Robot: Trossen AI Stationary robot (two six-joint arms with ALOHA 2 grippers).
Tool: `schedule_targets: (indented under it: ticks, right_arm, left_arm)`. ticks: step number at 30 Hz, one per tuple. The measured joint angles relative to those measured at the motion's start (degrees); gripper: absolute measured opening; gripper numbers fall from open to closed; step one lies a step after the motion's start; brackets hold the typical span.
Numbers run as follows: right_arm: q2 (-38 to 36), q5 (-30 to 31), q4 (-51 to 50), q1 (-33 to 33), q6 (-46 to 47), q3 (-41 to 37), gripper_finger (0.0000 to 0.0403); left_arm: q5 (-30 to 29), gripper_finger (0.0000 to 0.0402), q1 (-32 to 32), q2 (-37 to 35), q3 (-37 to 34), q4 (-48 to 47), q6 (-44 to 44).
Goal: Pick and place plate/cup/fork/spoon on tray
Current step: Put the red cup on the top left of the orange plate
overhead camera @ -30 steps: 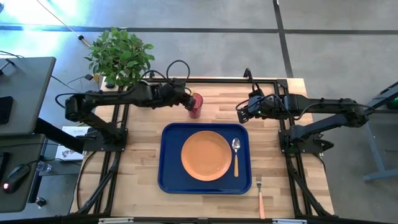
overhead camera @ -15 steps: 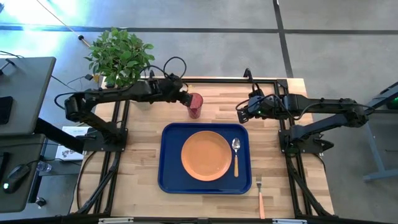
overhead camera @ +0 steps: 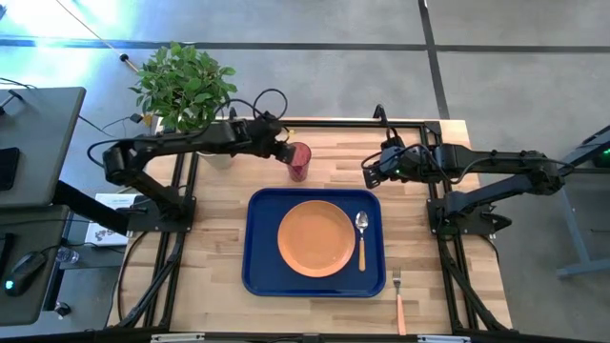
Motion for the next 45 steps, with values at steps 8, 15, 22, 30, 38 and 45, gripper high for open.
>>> schedule_targets:
  ticks: [8,15,22,30,38,45]
  right_arm:
    - [0.02,0.02,-0.01,0.0,-0.05,0.0,0.0099]
    - [0.02,0.02,-0.03,0.0,-0.15,0.0,0.0099]
    - [0.02,0.04,-0.04,0.0,-0.17,0.0,0.0099]
    - [0.02,0.04,-0.04,0.0,-0.17,0.0,0.0099]
    - [0.02,0.02,-0.95,0.0,-0.17,0.0,0.0099]
    - [0.02,0.02,-0.94,0.0,-0.17,0.0,0.0099]
  left_arm:
    - [0.1,0.0166,-0.04,3.14,0.0,0.1,0.0]
    - [0.08,0.0158,-0.06,3.67,0.0,0.46,0.0]
    - [0.07,0.0104,-0.06,3.67,0.0,0.4,0.13]
    - [-1.06,0.002,-0.06,3.65,0.0,0.33,1.29]
    - [-1.1,0.001,-0.07,3.1,-0.02,-0.14,3.73]
    - [-1.12,0.0006,-0.08,-1.37,-0.02,-2.77,5.6]
